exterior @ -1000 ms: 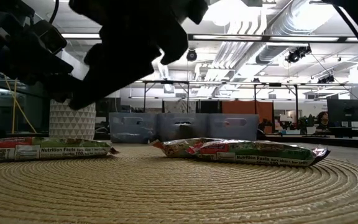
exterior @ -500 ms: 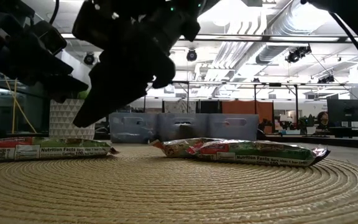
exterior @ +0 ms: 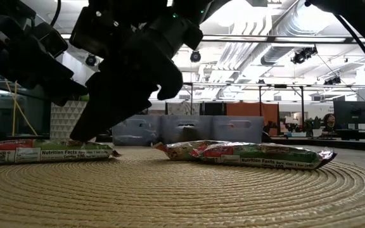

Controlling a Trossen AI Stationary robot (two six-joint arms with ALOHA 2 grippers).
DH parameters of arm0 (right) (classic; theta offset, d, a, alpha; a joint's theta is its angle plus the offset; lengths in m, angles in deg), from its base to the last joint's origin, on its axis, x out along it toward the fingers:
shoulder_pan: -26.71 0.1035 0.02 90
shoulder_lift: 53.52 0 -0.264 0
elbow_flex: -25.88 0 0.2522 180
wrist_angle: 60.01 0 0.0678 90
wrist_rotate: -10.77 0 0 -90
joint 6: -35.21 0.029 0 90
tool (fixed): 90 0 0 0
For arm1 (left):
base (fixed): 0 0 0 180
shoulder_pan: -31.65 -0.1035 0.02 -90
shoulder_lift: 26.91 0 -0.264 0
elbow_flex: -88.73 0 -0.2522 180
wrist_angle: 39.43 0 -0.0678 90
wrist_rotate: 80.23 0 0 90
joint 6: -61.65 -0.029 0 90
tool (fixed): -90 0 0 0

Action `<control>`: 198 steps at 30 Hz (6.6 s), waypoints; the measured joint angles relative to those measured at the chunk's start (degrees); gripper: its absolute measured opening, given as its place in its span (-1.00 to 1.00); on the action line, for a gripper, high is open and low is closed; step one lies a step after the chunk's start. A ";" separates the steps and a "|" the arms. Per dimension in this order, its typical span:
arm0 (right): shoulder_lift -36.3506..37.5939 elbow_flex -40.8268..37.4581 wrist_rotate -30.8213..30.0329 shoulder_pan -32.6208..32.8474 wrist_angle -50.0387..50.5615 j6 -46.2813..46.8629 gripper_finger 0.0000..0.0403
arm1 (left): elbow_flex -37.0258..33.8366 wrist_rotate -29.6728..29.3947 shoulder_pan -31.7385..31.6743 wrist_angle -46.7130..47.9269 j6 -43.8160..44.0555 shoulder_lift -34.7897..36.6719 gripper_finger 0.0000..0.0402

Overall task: Pick and place Granola Bars by type
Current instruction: Put the red granola bar into the right black bin

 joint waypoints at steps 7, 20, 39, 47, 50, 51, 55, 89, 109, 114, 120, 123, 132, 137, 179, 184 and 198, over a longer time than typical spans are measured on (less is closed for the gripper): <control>0.00 0.00 0.02 0.00 0.08 0.00 -0.04 | 0.01 0.01 0.01 0.19 0.01 -0.01 0.24; -2.37 0.00 0.50 0.02 -1.80 0.80 -0.04 | 0.00 0.01 0.00 0.79 0.00 0.00 0.24; -2.45 0.00 -0.93 0.02 -1.15 0.46 -0.13 | 0.01 0.01 0.02 1.45 0.00 -0.01 0.24; -2.64 0.07 -0.48 0.02 -1.06 1.83 -0.29 | 0.01 0.01 0.00 1.43 0.00 0.01 0.24; -2.67 0.07 -0.91 0.02 -1.15 2.04 -0.34 | 0.01 0.01 0.00 1.43 0.01 0.01 0.24; -2.67 0.07 -0.97 0.02 -1.16 2.30 -0.35 | 0.00 0.01 0.00 1.43 0.01 0.01 0.24; -2.69 0.07 -1.05 0.02 -1.21 3.50 -0.42 | 0.01 0.01 0.02 1.43 0.01 -0.01 0.24; 4.38 0.04 -4.30 4.06 -16.43 15.55 -0.50 | 0.01 0.01 0.01 1.47 0.00 -0.01 0.24; 22.19 0.04 -38.15 5.24 -23.56 18.67 -0.50 | 0.02 0.01 0.00 3.20 -0.01 0.01 0.24; 26.14 0.09 -54.18 4.41 -21.78 15.60 -0.50 | 0.02 0.01 0.02 3.30 -0.01 0.00 0.24; 29.63 0.09 -76.24 1.88 -14.50 17.36 -0.50 | 0.00 0.01 0.02 4.15 -0.01 0.01 0.24; 31.11 0.09 -82.50 -0.26 -6.23 22.36 -0.50 | 0.02 0.01 0.00 4.21 -0.01 0.01 0.24; 33.72 0.02 -72.03 -10.21 34.46 56.61 -0.50 | 0.00 0.01 0.01 4.21 0.00 0.01 0.24; 33.48 -4.55 -63.80 -16.14 39.42 57.04 -0.50 | 0.02 0.01 0.00 4.20 0.00 0.01 0.24; 39.36 -42.47 -31.92 -39.23 8.87 51.08 -0.35 | 0.00 0.01 0.00 4.19 0.00 0.00 0.24; 39.36 -42.46 -30.97 -39.41 8.57 49.07 -0.14 | 0.02 -0.01 0.00 4.19 -0.01 0.01 0.24; 56.39 -42.21 -20.46 -36.73 1.53 37.21 -0.01 | 0.01 0.01 0.01 4.15 0.01 0.01 0.24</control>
